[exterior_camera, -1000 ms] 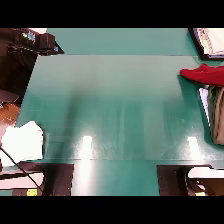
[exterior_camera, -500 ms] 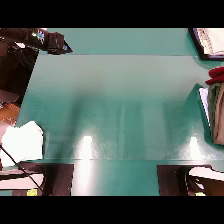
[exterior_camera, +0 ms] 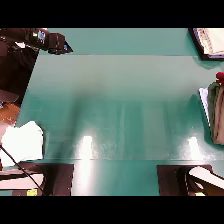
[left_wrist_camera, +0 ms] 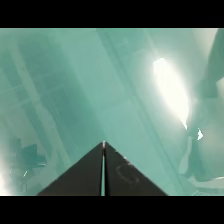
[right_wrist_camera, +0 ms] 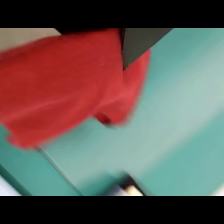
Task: Fold the shirts.
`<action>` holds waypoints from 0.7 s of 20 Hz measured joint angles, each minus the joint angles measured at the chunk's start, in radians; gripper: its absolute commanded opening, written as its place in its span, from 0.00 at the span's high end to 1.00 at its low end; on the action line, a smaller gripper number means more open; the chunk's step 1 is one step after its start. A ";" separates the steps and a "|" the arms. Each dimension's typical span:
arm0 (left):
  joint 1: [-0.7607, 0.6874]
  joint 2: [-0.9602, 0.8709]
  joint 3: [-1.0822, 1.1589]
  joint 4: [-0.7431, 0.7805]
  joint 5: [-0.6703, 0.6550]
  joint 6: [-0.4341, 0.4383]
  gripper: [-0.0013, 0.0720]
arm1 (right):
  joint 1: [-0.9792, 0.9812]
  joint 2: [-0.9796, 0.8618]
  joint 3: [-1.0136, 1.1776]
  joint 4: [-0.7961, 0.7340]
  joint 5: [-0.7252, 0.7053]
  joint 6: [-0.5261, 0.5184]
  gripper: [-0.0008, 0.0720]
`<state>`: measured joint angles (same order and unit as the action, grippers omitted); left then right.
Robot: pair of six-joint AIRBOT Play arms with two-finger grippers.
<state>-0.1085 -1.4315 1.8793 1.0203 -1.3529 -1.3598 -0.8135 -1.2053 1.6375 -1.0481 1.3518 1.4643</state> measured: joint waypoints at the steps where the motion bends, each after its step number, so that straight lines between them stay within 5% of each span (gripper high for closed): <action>1: 0.000 0.000 0.000 0.000 0.000 0.002 0.94 | -0.001 0.004 0.000 -0.061 0.035 0.011 0.96; 4: 0.000 0.000 0.000 0.000 -0.002 0.004 0.94 | -0.001 0.019 -0.033 -0.233 0.130 0.031 0.94; 5: 0.000 0.000 0.000 0.000 -0.005 0.005 0.94 | -0.001 0.026 -0.057 -0.284 0.153 0.035 0.76; 7: 0.000 0.000 0.000 0.000 -0.011 0.010 0.94 | -0.002 0.046 -0.125 -0.385 0.186 0.039 0.13; 8: 0.000 0.000 0.000 0.000 -0.016 0.013 0.94 | -0.002 0.057 -0.163 -0.436 0.194 0.041 0.03; 14: 0.000 0.000 0.000 0.000 -0.024 0.023 0.94 | 0.010 0.118 -0.297 -0.617 0.195 0.071 0.04</action>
<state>-0.1085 -1.4315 1.8793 1.0203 -1.3773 -1.3373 -0.8040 -1.0870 1.3403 -1.6650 1.5471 1.5356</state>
